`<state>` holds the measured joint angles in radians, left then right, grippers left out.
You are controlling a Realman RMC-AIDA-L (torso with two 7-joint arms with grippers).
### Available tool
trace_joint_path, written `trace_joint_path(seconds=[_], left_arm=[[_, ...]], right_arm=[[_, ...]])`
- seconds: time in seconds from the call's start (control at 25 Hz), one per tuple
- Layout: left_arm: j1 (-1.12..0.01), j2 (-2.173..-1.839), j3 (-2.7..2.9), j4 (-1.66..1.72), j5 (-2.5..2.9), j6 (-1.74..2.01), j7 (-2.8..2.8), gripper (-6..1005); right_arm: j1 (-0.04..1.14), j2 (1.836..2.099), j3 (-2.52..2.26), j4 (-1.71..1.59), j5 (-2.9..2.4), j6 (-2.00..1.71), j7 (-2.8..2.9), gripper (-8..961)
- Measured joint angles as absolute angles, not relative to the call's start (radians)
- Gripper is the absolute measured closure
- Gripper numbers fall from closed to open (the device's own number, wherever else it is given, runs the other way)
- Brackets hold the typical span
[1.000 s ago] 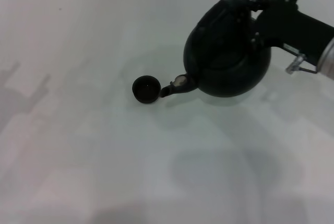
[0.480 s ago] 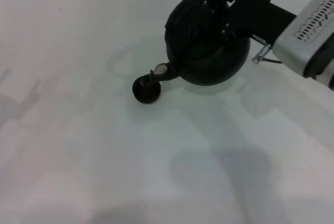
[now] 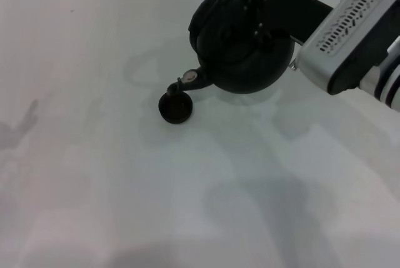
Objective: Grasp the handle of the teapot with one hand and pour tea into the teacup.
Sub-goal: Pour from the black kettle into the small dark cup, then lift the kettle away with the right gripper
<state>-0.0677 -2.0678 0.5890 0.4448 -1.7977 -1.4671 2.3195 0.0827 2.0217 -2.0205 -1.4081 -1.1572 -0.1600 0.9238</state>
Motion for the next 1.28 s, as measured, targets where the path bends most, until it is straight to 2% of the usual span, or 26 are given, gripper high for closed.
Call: trace_joint_path(seconds=[1.28], left_arm=[[-0.081, -2.068, 0.589, 0.435, -1.798, -1.453, 2.321, 137]], right_arm=[[0.105, 2.02, -2.142, -1.427, -1.211, 0.046, 0.804, 835]])
